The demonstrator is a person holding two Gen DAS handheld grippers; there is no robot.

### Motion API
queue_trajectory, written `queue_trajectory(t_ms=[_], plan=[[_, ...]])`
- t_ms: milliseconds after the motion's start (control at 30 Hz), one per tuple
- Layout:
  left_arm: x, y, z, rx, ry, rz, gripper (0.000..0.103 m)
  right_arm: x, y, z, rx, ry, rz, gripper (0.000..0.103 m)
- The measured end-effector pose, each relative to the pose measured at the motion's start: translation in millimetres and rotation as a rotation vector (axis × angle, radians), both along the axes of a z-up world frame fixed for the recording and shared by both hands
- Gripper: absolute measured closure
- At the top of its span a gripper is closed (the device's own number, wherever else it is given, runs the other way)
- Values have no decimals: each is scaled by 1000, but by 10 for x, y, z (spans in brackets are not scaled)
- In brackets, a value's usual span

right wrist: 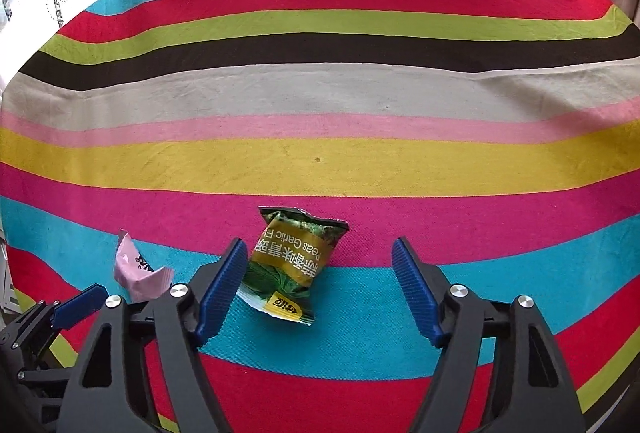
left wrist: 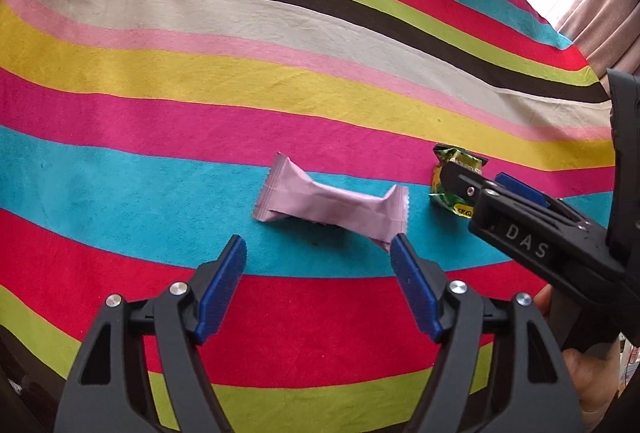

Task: Organize snacks
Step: 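Grasp the pink bar packet with the left tool while the right tool grasps the green garlic-bean bag, then lift both packets and carry them over the white box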

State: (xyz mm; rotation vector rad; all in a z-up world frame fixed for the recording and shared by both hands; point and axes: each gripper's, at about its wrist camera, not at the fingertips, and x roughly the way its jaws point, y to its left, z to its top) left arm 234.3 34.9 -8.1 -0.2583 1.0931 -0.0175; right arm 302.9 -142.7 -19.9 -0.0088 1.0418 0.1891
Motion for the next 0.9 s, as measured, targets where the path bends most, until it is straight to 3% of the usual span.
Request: queue_trajectory(t_ms=[67, 200, 300, 467, 667, 800, 900], plan=[[-31, 70, 22, -42, -7, 25, 29, -7, 24, 4, -4, -8, 10, 41], [-44, 179, 62, -164, -17, 55, 31, -1, 29, -68, 5, 13, 19, 61], [-2, 224, 54, -250, -8, 86, 39, -22, 32, -58, -8, -1, 22, 63], [154, 226, -36, -297, 36, 162, 49, -39, -3, -62, 1, -4, 19, 66], [328, 152, -58, -212, 70, 216, 49, -75, -1, -73, -6, -10, 17, 67], [402, -43, -41, -18, 74, 169, 65, -116, -40, -69, -5, -7, 12, 67], [406, -145, -43, 78, 54, 137, 70, -120, -62, -77, -4, -7, 8, 67]])
